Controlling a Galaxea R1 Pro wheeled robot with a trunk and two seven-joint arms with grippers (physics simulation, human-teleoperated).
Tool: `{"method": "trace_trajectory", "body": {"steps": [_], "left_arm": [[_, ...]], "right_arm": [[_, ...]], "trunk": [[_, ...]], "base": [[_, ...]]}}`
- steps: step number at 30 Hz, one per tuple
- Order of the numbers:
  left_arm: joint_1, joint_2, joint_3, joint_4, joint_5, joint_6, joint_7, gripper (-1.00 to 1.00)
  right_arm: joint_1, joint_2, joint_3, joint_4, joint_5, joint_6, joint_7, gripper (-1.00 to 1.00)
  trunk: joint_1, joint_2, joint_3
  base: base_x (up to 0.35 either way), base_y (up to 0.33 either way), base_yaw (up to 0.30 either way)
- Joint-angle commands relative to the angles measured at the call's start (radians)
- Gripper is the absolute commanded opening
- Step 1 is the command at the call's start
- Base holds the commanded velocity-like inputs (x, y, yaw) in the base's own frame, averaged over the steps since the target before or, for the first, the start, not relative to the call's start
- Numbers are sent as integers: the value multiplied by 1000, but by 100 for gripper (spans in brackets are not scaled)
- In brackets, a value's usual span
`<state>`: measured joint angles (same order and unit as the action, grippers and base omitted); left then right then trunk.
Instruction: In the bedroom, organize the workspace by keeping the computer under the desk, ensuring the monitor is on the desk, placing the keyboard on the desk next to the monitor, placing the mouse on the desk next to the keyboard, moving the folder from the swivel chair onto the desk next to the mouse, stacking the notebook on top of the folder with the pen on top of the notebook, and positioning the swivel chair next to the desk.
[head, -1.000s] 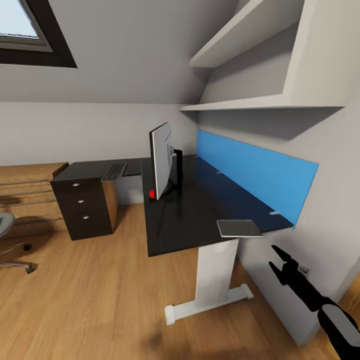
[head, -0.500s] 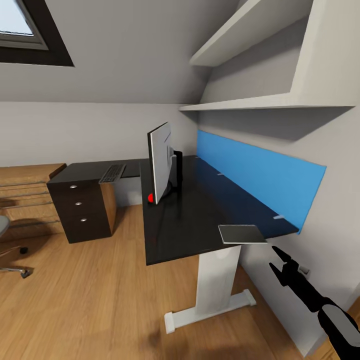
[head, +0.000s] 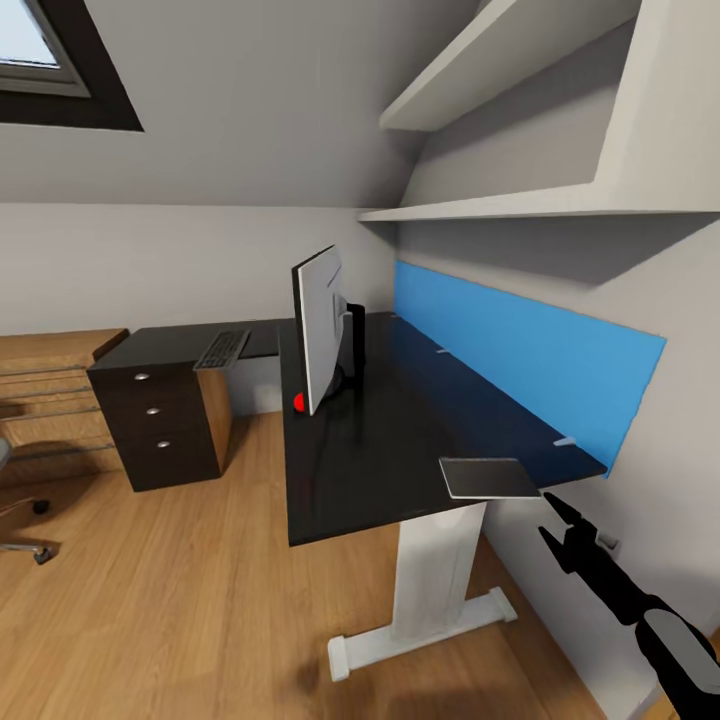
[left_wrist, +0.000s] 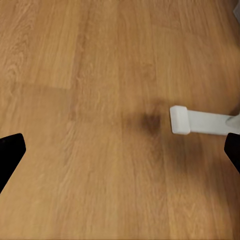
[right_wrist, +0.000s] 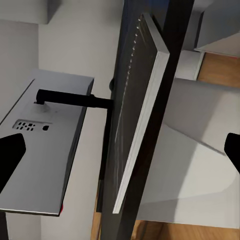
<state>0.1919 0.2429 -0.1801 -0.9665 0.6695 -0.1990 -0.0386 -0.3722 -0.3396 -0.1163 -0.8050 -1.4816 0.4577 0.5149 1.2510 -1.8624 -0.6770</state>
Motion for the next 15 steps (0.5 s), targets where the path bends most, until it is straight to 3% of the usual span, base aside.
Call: {"method": "trace_trajectory", "body": {"steps": [1,11,15], "left_arm": [[0,1,-3,0,11,-4,-3,100],[0,1,-2,0,12,-4,-3,100],[0,1,-1,0,12,-6,-3,100]], "right_arm": [[-1,0,-2,1,-8,9,-2,100],[-1,1,-1,1,-8,4,-34,100],[-1,1,0,1,-8,4,-37,100]], "trunk": [[0,0,-1],[0,0,-1],[0,0,-1]], "base": [[48,0,0],[9,0,0],[185,0,0]]}}
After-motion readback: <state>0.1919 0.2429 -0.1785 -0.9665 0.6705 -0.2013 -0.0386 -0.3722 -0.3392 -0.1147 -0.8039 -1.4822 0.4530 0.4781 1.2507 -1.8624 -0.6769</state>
